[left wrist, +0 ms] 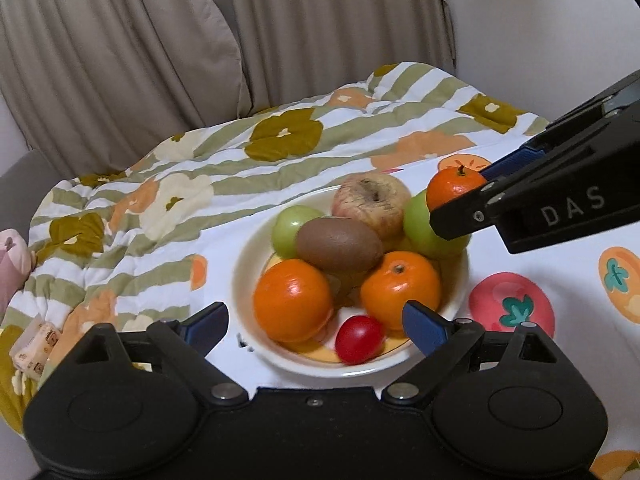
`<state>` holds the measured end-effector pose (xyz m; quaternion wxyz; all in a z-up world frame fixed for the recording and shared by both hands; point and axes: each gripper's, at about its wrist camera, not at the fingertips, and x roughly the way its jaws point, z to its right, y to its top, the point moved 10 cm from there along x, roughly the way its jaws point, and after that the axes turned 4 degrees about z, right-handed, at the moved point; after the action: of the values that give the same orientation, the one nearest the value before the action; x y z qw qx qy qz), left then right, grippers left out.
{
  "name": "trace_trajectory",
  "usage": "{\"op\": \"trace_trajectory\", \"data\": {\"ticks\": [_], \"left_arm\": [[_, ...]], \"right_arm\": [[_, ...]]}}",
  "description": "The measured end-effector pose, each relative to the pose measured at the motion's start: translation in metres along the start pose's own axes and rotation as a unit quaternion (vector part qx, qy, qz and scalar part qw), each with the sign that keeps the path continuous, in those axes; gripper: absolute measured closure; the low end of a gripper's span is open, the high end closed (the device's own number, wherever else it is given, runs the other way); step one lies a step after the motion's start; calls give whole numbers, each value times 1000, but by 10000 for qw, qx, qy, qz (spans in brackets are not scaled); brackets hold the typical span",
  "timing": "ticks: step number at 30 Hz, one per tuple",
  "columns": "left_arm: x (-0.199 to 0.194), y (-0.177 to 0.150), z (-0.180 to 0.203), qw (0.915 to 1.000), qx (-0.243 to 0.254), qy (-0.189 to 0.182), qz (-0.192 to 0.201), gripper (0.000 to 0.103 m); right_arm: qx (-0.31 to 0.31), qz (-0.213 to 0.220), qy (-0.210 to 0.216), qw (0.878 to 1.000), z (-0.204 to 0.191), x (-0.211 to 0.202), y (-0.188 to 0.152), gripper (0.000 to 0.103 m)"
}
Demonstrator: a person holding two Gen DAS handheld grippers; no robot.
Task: Organize fruits
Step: 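Release the tomato with the left tool while the right tool releases the tangerine into the bowl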
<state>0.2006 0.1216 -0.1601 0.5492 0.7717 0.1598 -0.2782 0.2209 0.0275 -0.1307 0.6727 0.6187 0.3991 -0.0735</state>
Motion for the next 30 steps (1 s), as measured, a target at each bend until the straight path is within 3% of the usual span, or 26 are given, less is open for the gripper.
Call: {"op": "trace_trajectory", "data": {"ticks": [13, 20, 24, 26, 28, 30], "left_arm": [[-15, -16, -32, 9993, -336, 64, -134, 7], [-18, -30, -42, 9987, -437, 88, -246, 7], [-17, -36, -47, 9983, -493, 102, -293, 7], [-17, -38, -47, 9982, -504, 94, -308, 7], [-18, -39, -47, 9982, -513, 79, -308, 7], [-19, -39, -46, 9982, -508, 76, -305, 7]], "right_arm": [[-167, -153, 395, 9990, -50, 23, 4, 50], [-226, -211, 360, 9989, -61, 39, -2, 48], [-266, -113, 390, 9988, -66, 40, -2, 16], [-258, -86, 401, 9988, -67, 38, -2, 11], [-219, -100, 408, 9989, -67, 38, -3, 0], [-165, -106, 405, 9990, -65, 37, -3, 0]]}}
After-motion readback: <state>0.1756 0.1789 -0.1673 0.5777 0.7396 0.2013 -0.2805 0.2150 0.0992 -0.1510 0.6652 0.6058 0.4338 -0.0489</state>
